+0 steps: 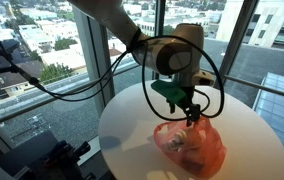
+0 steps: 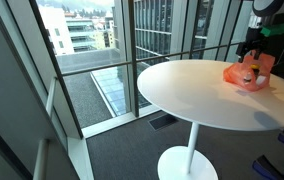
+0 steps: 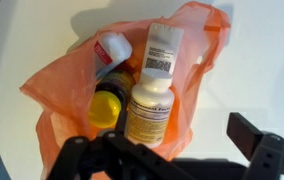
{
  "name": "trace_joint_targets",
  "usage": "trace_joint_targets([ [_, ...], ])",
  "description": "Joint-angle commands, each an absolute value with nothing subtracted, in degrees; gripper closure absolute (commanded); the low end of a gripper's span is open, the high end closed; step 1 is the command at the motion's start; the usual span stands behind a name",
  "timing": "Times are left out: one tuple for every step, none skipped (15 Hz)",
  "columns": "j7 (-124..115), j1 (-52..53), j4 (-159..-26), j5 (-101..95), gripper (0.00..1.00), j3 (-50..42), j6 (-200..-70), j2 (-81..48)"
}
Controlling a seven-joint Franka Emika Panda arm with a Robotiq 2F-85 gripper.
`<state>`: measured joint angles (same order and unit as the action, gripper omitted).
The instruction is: Pick up the white medicine bottle from the table and put it in the orange plastic
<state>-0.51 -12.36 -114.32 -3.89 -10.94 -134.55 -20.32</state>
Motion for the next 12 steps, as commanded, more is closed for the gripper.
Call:
trace_joint_targets([
  [2.3, -12.7, -116.3, -1.9, 0.00, -10.0, -130.5, -16.4],
  [2.4, -12.6, -116.5, -1.9, 0.00, -9.9, -130.6, -16.3],
  [3.0, -12.7, -116.6, -1.3, 0.00, -9.7, -130.5, -16.2],
  [3.3, -12.7, -117.0, -0.8, 0.00, -9.5, -130.9, -16.3],
  [3.8, -12.8, -117.4, -0.1, 0.00, -9.2, -131.7, -16.6],
  [4.1, -12.8, -117.7, 0.7, 0.00, -9.0, -132.1, -16.9],
  [4.5, -12.7, -118.2, 1.5, 0.00, -8.8, -132.5, -17.2],
  [4.5, -12.6, -118.8, 2.0, 0.00, -8.6, -132.9, -17.4],
  [4.4, -12.5, -119.5, 2.6, 0.00, -8.4, -133.4, -17.5],
  [4.2, -12.4, -120.2, 2.9, 0.00, -8.2, -134.0, -17.5],
  [4.0, -12.3, -120.8, 3.2, 0.00, -8.1, -134.3, -17.5],
  [3.7, -12.1, -121.4, 3.4, 0.00, -7.9, -135.0, -17.6],
])
